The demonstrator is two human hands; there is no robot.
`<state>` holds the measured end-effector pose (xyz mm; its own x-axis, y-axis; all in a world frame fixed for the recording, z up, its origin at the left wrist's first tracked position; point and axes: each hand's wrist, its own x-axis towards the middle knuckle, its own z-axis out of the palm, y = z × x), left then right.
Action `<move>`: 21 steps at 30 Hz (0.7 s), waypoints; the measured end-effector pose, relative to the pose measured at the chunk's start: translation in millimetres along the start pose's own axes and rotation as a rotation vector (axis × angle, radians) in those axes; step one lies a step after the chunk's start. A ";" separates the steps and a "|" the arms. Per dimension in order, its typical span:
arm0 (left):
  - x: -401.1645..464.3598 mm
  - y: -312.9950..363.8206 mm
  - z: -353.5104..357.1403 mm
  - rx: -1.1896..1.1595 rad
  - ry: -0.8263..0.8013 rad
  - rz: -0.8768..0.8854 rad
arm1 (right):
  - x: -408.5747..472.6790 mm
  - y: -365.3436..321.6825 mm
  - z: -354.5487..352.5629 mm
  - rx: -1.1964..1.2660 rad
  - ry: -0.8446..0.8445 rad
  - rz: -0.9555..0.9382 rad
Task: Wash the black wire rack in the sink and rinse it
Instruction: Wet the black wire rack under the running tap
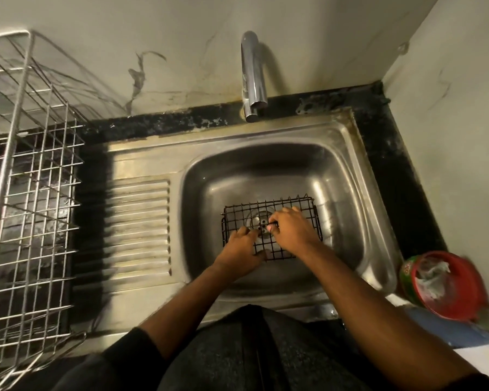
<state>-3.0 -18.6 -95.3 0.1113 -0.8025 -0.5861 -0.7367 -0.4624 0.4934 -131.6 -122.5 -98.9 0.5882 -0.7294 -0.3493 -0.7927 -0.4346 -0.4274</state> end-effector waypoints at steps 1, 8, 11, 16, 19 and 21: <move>1.7 -1.3 2.1 -0.006 -0.004 -0.007 | 0.1 1.3 2.1 0.008 -0.017 0.008; 13.3 -4.9 4.7 -0.017 -0.046 -0.029 | 7.8 10.9 9.6 0.035 -0.117 0.055; 15.4 -4.0 5.4 -0.043 -0.040 -0.037 | 11.5 11.5 10.3 0.031 -0.111 0.065; 15.5 -3.0 4.7 -0.010 -0.020 -0.049 | 12.9 8.7 9.0 0.027 -0.101 0.046; 14.0 -3.3 3.1 0.032 0.049 -0.049 | 12.6 3.5 5.2 0.029 -0.078 0.017; 12.5 -3.0 0.3 0.018 0.080 -0.065 | 13.2 -1.6 -1.0 0.042 -0.040 -0.012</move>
<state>0.4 -27.2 -104.3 0.2112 -0.7991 -0.5628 -0.7378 -0.5081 0.4445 -122.8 -132.0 -101.9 0.6045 -0.7018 -0.3769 -0.7784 -0.4201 -0.4665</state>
